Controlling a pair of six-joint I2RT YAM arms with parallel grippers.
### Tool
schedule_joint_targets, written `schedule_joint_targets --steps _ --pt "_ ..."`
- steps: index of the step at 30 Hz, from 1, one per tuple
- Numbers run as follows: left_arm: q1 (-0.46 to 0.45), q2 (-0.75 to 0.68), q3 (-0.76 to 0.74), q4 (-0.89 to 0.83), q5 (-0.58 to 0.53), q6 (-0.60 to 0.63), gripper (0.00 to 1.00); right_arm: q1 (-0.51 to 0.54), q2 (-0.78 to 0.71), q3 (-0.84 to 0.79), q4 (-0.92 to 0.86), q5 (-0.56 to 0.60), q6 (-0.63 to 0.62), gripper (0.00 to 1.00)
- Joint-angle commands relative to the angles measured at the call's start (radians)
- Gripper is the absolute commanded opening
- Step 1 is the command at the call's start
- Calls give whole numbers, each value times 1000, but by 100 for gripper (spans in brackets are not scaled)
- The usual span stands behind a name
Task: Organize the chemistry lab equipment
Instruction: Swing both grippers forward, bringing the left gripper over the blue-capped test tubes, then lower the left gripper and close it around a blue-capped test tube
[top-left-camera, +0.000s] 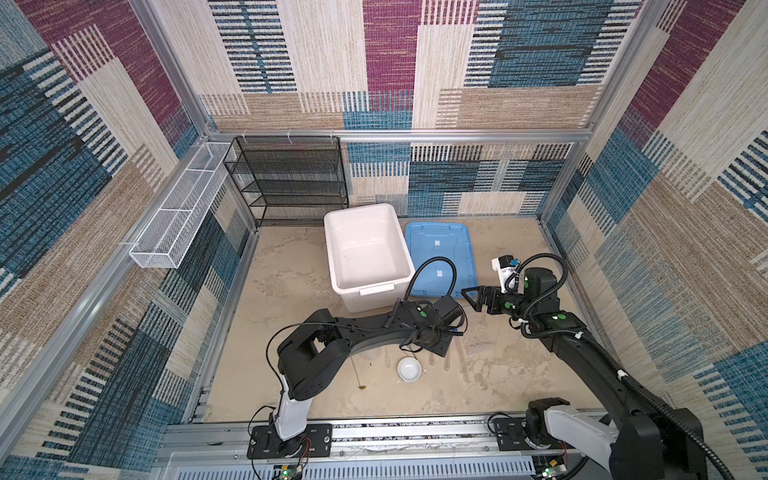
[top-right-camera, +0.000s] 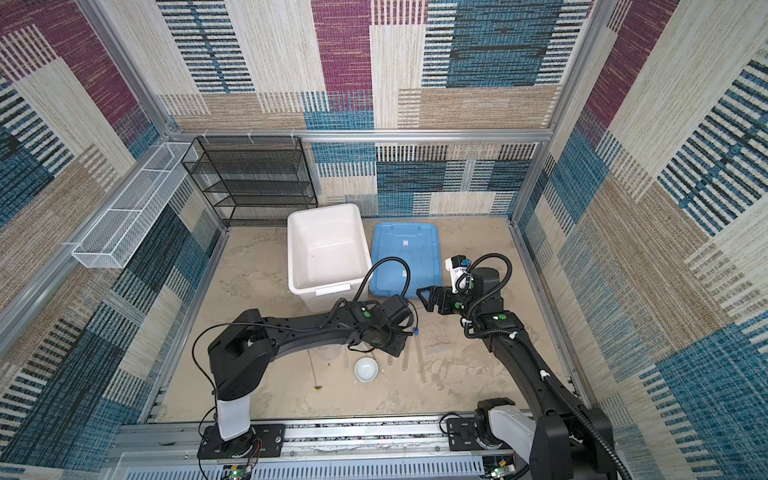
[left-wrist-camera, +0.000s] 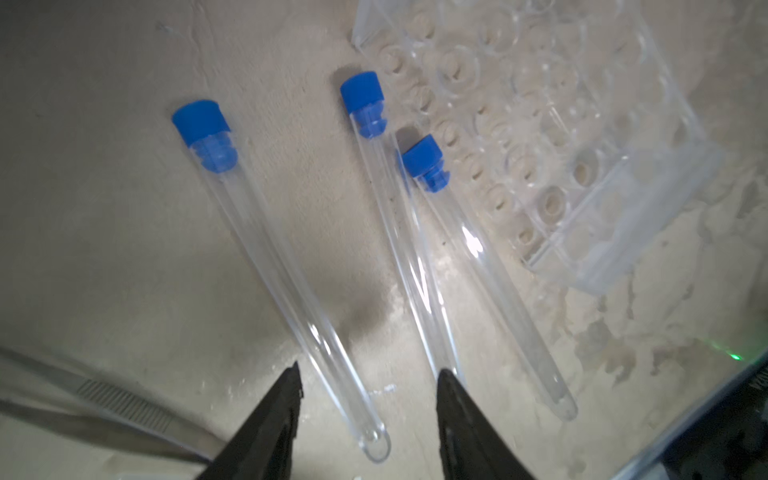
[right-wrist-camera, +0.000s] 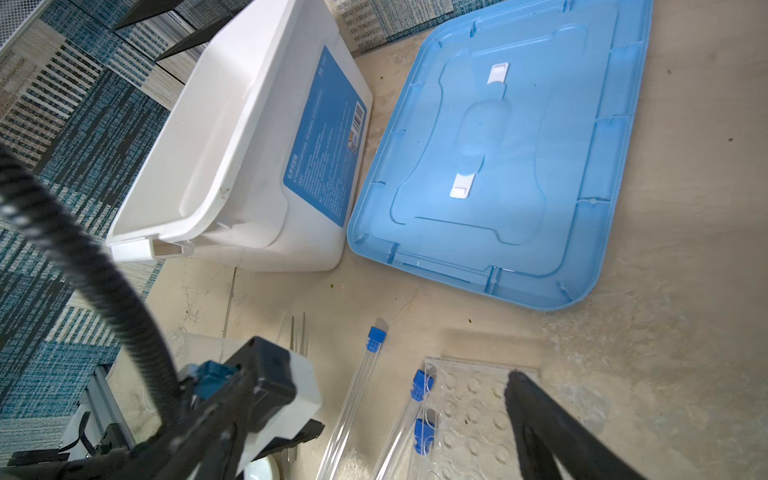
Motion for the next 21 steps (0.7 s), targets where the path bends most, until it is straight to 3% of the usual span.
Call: schedule_joint_targets --steps 1,21 --pt "0 34 26 -82 -24 -5 51 2 6 -3 11 15 1 96" --pt "-2 93 35 -136 -38 -53 27 2 17 4 13 43 6 97"
